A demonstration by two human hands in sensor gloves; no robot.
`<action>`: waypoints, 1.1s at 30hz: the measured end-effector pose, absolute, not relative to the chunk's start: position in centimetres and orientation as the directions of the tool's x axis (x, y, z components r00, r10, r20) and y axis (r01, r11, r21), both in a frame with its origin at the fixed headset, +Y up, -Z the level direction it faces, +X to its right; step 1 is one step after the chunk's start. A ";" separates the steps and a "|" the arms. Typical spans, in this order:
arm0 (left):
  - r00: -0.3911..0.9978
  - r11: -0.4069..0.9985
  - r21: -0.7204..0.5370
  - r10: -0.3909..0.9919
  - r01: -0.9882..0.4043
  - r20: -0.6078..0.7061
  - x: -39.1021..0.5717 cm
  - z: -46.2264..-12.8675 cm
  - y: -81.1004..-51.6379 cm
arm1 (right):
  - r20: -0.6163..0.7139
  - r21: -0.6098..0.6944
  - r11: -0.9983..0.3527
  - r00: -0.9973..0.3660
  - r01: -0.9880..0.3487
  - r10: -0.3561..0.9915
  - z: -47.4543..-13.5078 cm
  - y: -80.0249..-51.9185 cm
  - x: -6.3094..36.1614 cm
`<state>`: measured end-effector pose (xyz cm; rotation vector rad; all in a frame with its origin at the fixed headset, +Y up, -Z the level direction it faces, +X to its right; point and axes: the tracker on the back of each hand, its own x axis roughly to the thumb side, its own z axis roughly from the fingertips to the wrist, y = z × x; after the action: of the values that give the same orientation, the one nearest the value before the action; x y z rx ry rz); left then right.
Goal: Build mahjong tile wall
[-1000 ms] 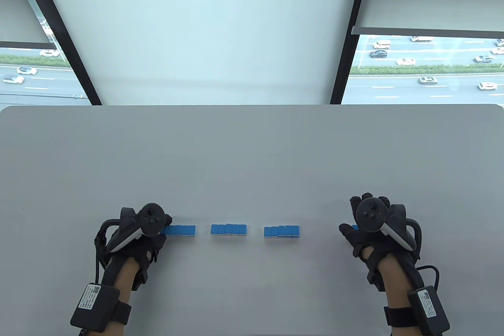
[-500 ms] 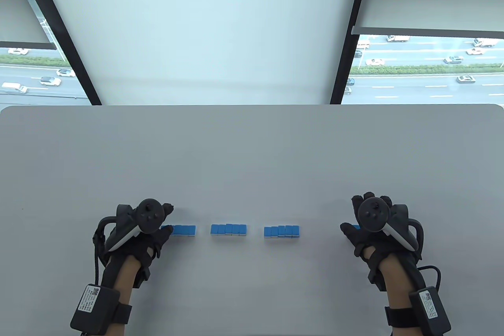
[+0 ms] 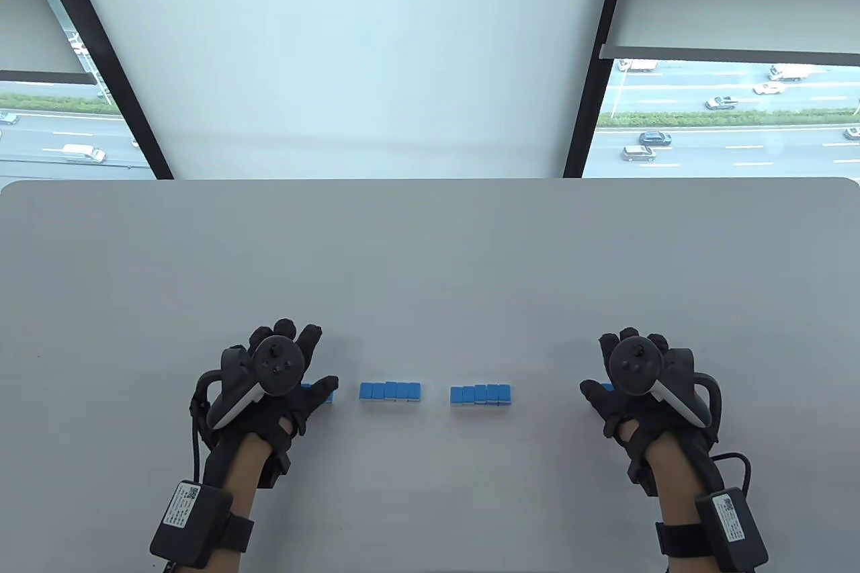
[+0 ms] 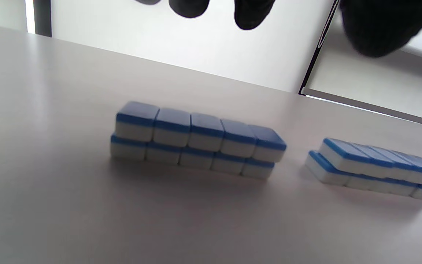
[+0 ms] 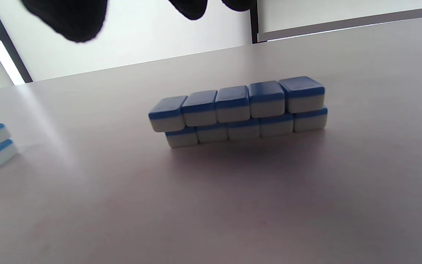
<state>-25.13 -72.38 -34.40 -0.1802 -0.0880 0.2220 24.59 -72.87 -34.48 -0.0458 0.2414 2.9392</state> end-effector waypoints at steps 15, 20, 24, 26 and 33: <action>0.981 0.973 -0.178 0.164 -0.144 0.106 -24.6 -34.4 -72.6 | -0.156 0.104 -0.988 -0.983 -0.117 0.100 -34.7 -72.6 25.7; 0.978 0.972 -0.183 0.172 -0.149 0.119 -25.1 -34.4 -72.5 | -0.331 0.147 -0.966 -0.931 -0.215 0.157 -35.3 -72.4 26.6; 0.972 0.964 -0.189 0.211 -0.188 0.105 -25.7 -34.5 -72.5 | -0.459 0.204 -0.903 -0.852 -0.379 0.253 -35.7 -72.2 27.5; 0.970 0.960 -0.203 0.217 -0.192 0.107 -25.7 -34.4 -72.7 | -0.512 0.211 -0.875 -0.812 -0.436 0.281 -35.8 -72.3 28.0; 0.966 0.962 -0.210 0.208 -0.174 0.153 -24.5 -33.9 -72.5 | -0.633 0.247 -0.797 -0.714 -0.551 0.298 -36.1 -73.8 28.9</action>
<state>-24.47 -72.49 -33.95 -0.1969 -0.1754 0.1944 28.89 -73.75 -36.08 -0.8110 0.5875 2.4709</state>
